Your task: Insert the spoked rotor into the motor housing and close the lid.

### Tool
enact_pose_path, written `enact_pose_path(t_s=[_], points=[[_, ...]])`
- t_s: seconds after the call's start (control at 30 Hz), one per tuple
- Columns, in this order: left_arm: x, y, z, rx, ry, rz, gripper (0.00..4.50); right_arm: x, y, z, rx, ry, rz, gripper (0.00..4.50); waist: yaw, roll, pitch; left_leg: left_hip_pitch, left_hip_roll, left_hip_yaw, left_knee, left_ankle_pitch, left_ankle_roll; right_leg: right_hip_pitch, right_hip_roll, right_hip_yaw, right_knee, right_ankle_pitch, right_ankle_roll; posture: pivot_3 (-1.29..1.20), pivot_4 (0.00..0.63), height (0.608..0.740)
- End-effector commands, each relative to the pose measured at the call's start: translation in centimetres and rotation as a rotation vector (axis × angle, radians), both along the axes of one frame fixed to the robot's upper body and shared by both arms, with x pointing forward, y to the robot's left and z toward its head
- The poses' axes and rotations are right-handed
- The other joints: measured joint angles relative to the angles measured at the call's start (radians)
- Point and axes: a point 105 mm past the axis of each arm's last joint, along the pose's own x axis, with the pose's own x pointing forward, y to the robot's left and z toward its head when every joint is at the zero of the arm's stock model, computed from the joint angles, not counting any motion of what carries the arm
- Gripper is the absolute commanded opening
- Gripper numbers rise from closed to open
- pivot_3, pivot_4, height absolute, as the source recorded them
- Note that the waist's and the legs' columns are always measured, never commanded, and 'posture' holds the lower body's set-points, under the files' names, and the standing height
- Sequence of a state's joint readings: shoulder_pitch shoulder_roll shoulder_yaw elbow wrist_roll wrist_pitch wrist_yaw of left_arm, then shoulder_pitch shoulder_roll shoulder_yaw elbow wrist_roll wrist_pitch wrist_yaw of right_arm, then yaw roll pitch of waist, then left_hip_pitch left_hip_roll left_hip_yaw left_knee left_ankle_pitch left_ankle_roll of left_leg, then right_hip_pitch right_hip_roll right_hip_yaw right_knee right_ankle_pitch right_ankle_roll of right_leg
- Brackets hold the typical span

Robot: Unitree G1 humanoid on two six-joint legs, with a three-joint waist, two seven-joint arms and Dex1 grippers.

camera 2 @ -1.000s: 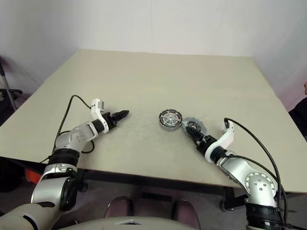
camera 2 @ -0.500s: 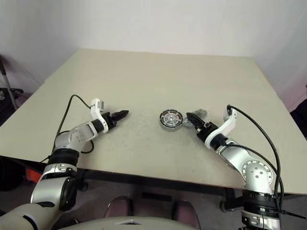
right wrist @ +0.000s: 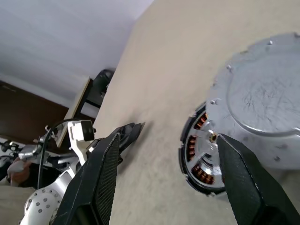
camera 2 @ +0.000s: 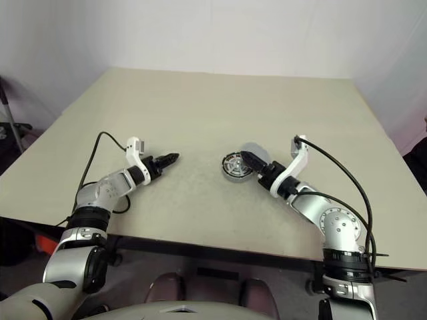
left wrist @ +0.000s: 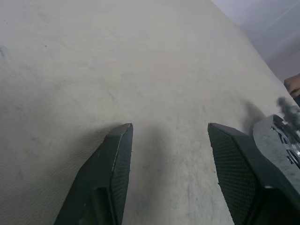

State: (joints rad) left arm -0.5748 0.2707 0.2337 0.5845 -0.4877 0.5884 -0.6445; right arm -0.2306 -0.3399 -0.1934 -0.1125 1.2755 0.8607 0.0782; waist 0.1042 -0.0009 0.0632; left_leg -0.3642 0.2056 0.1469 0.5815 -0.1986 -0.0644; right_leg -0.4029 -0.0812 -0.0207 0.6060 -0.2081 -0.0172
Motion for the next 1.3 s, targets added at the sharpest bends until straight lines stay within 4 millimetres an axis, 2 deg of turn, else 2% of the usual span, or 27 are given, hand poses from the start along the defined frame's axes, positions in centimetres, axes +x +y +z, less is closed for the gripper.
enact_pose_path(t_s=[0.03,0.2,0.5,0.63,0.77,0.9,1.3], points=[[0.3,0.4,1.0,0.003,-0.038,0.015,2.72,0.4,0.4,1.1,-0.001,-0.055,0.012,3.66,0.000,0.000,0.000,0.000,0.000,0.000,0.000,0.000,0.000,0.000,0.000,0.000,0.000,0.000,0.000,0.00,0.000,0.740],[0.3,0.4,1.0,0.002,-0.038,0.017,2.72,1.0,0.0,1.4,-0.175,-0.162,-0.023,3.66,0.000,0.000,0.000,0.000,0.000,0.000,0.000,0.000,0.000,0.000,0.000,0.000,0.000,0.000,0.000,0.00,0.000,0.740],[0.5,0.1,1.2,-0.003,-0.053,0.009,2.72,2.7,-2.1,3.7,-0.578,-0.457,-0.126,3.66,0.000,0.000,0.000,0.000,0.000,0.000,0.000,0.000,0.000,0.000,0.000,0.000,0.000,0.000,0.000,0.00,0.000,0.740],[0.6,0.3,1.7,-0.002,-0.078,0.011,2.72,3.3,-2.5,4.2,-0.645,-0.512,-0.134,3.66,-0.001,0.000,0.000,0.000,0.000,0.000,0.000,0.000,0.000,0.000,0.000,0.000,0.000,0.000,0.000,0.00,0.000,0.740],[0.7,0.4,1.9,0.006,-0.088,0.014,2.72,3.9,-2.4,2.9,-0.667,-0.475,-0.100,3.66,-0.002,0.000,0.000,0.000,0.000,0.000,0.000,0.000,0.000,0.000,0.000,0.000,0.000,0.000,0.000,0.00,0.000,0.740],[0.7,0.5,1.9,0.006,-0.091,0.017,2.72,4.2,-2.0,1.3,-0.679,-0.434,-0.041,4.47,-0.002,0.000,0.000,0.000,0.000,0.000,0.000,0.000,0.000,0.000,0.000,0.000,0.000,0.000,-0.001,0.00,0.000,0.740],[0.6,0.5,1.8,0.013,-0.090,0.016,2.72,5.7,-1.9,-0.9,-0.702,-0.373,-0.041,4.47,-0.005,0.000,0.000,0.003,0.000,0.000,0.001,0.001,0.002,0.000,0.000,0.000,0.001,0.001,-0.002,0.00,0.000,0.740]])
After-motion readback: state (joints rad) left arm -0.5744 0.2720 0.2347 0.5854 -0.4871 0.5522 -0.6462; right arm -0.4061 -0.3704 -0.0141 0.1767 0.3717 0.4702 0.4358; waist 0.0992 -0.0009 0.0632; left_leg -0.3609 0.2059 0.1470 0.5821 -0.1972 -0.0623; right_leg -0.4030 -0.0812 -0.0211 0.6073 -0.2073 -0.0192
